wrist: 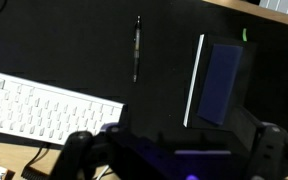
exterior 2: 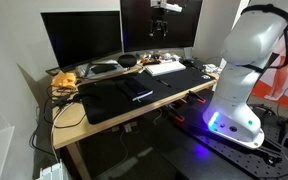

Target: Take the small silver object near the monitor and position it at the edge of the table

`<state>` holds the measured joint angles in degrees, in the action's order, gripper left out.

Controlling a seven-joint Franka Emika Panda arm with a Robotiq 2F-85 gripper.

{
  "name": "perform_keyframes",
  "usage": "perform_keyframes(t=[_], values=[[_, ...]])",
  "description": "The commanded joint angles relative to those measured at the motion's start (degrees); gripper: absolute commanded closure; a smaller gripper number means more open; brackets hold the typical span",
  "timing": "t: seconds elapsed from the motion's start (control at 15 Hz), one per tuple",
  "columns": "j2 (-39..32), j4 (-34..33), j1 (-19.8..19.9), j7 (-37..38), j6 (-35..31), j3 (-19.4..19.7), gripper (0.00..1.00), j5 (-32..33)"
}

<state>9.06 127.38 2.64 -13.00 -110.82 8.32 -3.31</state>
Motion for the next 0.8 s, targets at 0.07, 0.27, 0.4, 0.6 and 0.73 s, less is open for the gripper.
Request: perform_keyframes(t=[0.07, 0.27, 0.4, 0.6, 0.73], values=[[-0.03, -0.09, 0.71, -0.07, 0.13, -0.68, 0.0, -0.1], [-0.55, -0.13, 0.53, 0.97, -1.18, -1.1, 0.0, 0.38], [-2.27, -1.12, 0.29, 0.94, -2.65, -1.38, 0.0, -0.15], [-5.45, -2.17, 0.08, 0.39, -7.09, -2.01, 0.0, 0.11], [-7.87, -2.91, 0.05, -0.1, -10.32, -2.55, 0.0, 0.45]])
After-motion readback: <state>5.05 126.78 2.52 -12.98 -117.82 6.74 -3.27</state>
